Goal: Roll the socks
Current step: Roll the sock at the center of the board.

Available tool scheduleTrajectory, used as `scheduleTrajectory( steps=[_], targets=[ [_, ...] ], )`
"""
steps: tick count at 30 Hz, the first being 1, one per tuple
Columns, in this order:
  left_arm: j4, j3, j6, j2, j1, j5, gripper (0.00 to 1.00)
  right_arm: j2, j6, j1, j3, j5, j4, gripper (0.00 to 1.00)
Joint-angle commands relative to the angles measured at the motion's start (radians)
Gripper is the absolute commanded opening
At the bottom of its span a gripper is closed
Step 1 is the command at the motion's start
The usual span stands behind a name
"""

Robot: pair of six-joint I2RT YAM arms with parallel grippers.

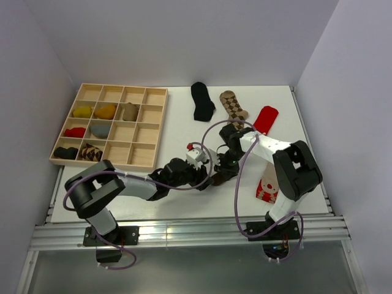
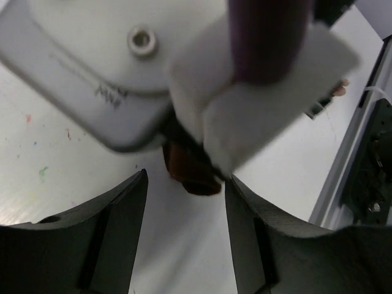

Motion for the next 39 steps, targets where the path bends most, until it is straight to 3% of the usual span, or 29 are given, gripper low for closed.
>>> scheduleTrajectory(
  steps=[1, 13, 18, 25, 28, 33, 39],
  targets=[
    [0.08, 0.071, 0.052, 0.06, -0.033, -0.018, 0.59, 0.009, -0.017, -0.005, 0.031, -0.02, -0.075, 0.09],
    [0.122, 0.11, 0.107, 0.119, -0.095, -0.029, 0.66, 0.075, -0.006, -0.005, 0.082, -0.018, -0.118, 0.08],
    [0.056, 0.134, 0.158, 0.145, -0.125, -0.074, 0.66, 0.098, -0.009, -0.004, 0.113, -0.018, -0.141, 0.08],
    [0.106, 0.146, 0.123, 0.182, -0.141, -0.06, 0.67, 0.127, 0.0, -0.004, 0.143, -0.024, -0.169, 0.08],
    [0.129, 0.122, 0.123, 0.174, -0.151, -0.109, 0.67, 0.143, 0.003, -0.002, 0.156, -0.023, -0.173, 0.08],
    [0.123, 0.093, 0.181, 0.116, -0.236, -0.37, 0.66, 0.173, 0.017, -0.005, 0.172, -0.017, -0.173, 0.08],
    [0.059, 0.039, 0.238, 0.004, -0.334, -0.549, 0.66, 0.182, 0.032, -0.004, 0.177, -0.002, -0.167, 0.08]
  ],
)
